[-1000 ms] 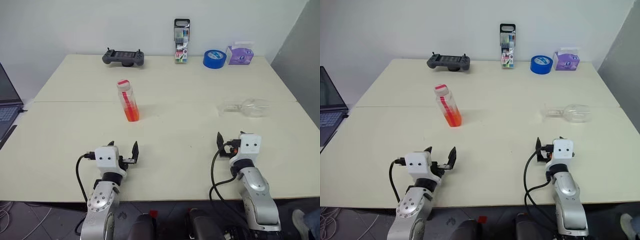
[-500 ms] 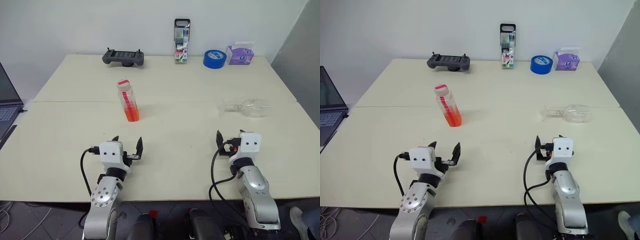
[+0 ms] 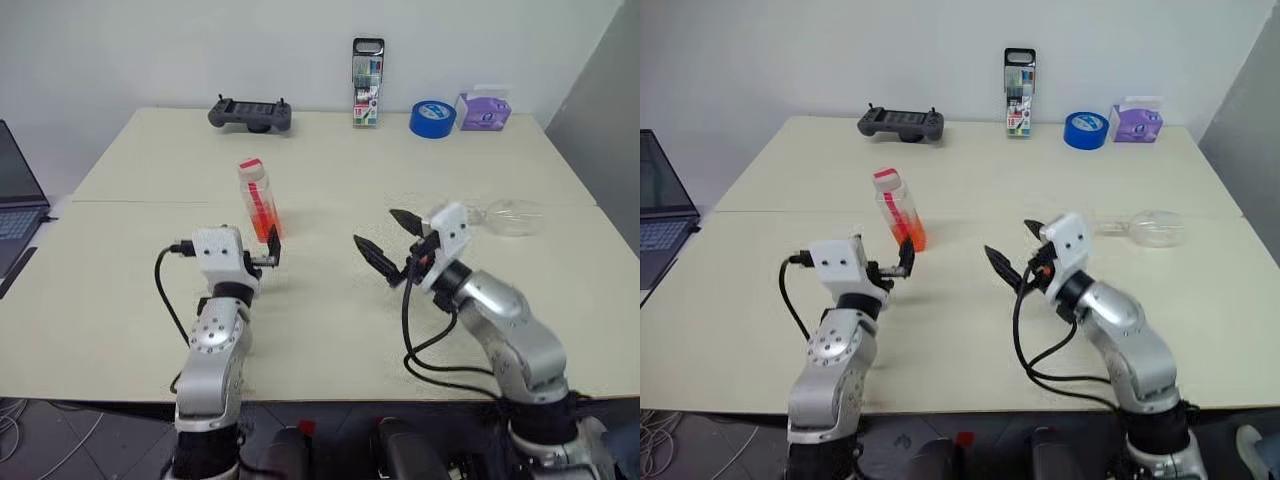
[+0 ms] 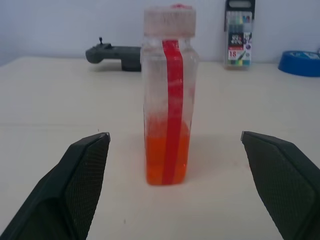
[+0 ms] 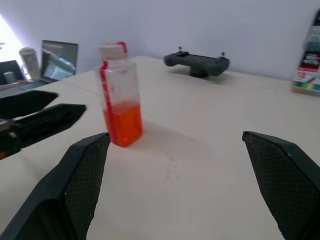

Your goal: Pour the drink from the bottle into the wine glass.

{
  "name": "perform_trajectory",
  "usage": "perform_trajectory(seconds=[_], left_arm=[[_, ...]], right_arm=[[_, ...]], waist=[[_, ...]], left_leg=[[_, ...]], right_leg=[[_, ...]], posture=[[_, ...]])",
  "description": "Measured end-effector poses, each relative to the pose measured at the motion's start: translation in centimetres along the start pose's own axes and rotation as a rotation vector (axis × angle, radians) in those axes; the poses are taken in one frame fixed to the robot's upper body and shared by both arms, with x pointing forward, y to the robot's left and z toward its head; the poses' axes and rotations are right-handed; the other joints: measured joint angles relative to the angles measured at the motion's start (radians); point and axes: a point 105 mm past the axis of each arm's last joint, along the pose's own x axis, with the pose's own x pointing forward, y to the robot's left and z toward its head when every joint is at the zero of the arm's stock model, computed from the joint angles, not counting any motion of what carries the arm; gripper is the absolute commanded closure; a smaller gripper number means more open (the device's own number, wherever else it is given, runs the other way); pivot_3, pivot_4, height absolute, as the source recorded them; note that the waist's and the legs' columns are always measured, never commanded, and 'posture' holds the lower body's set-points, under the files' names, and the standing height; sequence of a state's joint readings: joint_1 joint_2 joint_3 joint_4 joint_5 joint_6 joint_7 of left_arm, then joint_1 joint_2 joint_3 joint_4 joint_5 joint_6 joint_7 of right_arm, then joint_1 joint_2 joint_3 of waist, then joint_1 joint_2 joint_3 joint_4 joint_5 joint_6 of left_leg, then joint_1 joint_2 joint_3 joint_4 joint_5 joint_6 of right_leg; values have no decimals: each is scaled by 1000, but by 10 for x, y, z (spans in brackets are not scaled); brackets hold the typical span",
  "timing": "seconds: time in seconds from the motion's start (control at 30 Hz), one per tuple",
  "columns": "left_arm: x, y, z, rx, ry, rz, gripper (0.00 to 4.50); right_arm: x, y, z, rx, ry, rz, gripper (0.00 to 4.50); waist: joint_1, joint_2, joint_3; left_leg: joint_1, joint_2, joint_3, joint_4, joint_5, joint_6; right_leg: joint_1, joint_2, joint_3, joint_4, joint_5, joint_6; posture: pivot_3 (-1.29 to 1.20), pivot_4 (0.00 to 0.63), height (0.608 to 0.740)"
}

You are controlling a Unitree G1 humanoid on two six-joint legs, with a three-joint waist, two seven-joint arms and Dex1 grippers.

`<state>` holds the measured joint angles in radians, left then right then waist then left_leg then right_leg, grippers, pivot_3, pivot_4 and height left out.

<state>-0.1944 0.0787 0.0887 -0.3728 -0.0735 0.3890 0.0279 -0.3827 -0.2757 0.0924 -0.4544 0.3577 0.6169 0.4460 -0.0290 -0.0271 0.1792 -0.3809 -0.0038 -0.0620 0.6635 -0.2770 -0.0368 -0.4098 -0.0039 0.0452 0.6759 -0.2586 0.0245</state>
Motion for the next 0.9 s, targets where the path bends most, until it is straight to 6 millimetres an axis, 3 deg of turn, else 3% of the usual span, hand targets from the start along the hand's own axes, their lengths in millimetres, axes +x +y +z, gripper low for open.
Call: perform_trajectory(seconds=[0.23, 0.67, 0.9], left_arm=[[19, 1, -3, 4, 28, 11, 12], [55, -7, -6, -10, -1, -8, 12], [76, -15, 2, 3, -53, -13, 12]], right_arm=[[12, 14, 11, 69, 43, 154, 0], [18, 13, 14, 70, 46, 169, 0], [17, 14, 14, 72, 45, 169, 0]], waist=[[1, 0, 0], [1, 0, 0], [1, 0, 0]], left_leg=[[-1, -1, -9, 0, 0, 0], [-1, -1, -12, 0, 0, 0], [-1, -2, -12, 0, 0, 0]], right_leg=[[0, -1, -5, 2, 0, 0], [1, -3, -6, 2, 0, 0], [0, -4, -6, 2, 0, 0]], posture=[[0, 150, 740], [0, 150, 740], [0, 150, 740]])
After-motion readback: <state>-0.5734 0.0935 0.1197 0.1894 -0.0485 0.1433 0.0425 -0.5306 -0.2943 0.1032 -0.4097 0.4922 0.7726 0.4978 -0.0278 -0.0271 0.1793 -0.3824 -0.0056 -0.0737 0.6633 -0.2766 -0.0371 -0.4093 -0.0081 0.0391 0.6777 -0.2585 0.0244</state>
